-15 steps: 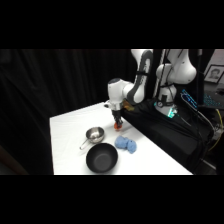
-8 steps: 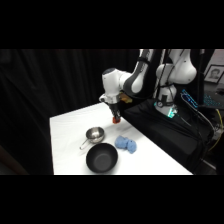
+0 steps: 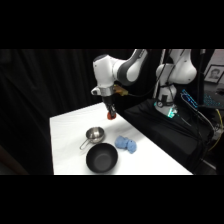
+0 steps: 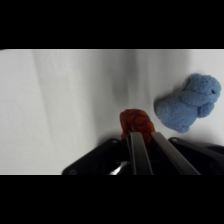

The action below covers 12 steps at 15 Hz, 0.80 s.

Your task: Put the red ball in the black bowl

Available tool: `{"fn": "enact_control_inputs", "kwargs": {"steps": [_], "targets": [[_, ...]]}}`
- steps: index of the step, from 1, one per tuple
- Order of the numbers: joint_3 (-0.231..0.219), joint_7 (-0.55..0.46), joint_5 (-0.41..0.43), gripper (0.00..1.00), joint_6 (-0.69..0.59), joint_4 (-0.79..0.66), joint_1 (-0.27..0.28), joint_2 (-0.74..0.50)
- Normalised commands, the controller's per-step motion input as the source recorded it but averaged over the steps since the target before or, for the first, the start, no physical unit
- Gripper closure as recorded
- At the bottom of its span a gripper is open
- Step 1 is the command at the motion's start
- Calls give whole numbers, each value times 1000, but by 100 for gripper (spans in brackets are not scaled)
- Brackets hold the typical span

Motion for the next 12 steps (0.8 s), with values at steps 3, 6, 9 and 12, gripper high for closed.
{"fn": "enact_control_inputs", "kwargs": {"steps": [3, 6, 9, 12], "targets": [[69, 107, -26, 96, -232, 285, 88, 6], [62, 101, -2, 96, -112, 301, 78, 95], [62, 124, 15, 96, -59, 328, 82, 193], [63, 136, 15, 96, -16, 333, 93, 221]]}}
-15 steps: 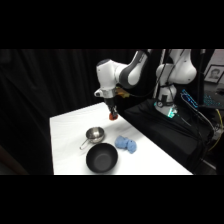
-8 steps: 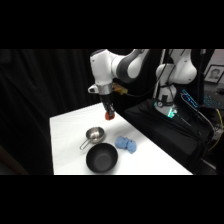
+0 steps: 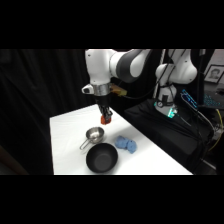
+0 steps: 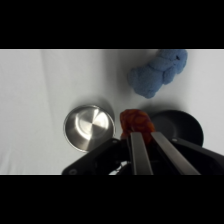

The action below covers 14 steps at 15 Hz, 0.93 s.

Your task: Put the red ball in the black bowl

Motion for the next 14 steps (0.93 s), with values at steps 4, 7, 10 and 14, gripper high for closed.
{"fn": "enact_control_inputs", "kwargs": {"steps": [4, 7, 10, 14], "targets": [[54, 140, 0, 96, 5, 376, 91, 267], [36, 105, 34, 96, 81, 373, 57, 299], [28, 55, 78, 97, 155, 322, 27, 305], [43, 33, 126, 98, 174, 255, 21, 282]]}}
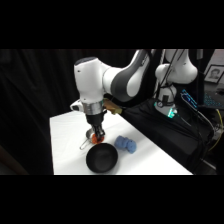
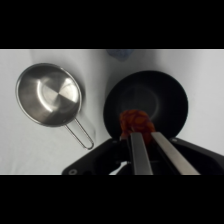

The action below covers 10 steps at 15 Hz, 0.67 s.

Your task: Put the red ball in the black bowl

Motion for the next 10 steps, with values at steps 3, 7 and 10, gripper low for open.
{"fn": "enact_control_inputs", "kwargs": {"steps": [3, 7, 10], "targets": [[47, 49, 115, 98, 147, 220, 44, 266], [27, 62, 90, 98, 126, 213, 50, 245], [26, 33, 93, 66, 28, 242, 32, 216]]}}
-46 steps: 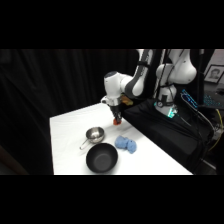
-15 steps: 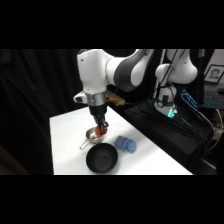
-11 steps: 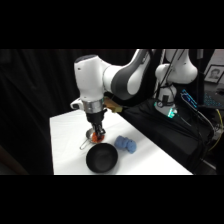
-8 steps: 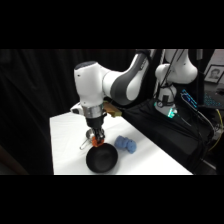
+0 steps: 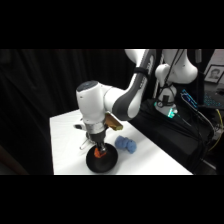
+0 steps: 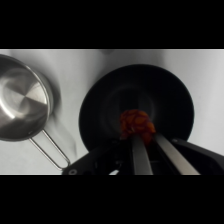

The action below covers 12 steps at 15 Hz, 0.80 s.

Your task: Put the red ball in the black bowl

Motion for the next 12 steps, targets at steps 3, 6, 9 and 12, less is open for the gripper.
{"fn": "enact_control_inputs", "kwargs": {"steps": [3, 6, 9, 12], "targets": [[20, 12, 80, 49, -32, 216, 22, 131], [-5, 18, 44, 25, -162, 181, 31, 46], [8, -56, 37, 2, -228, 101, 2, -73], [9, -44, 41, 0, -312, 61, 2, -170]]}}
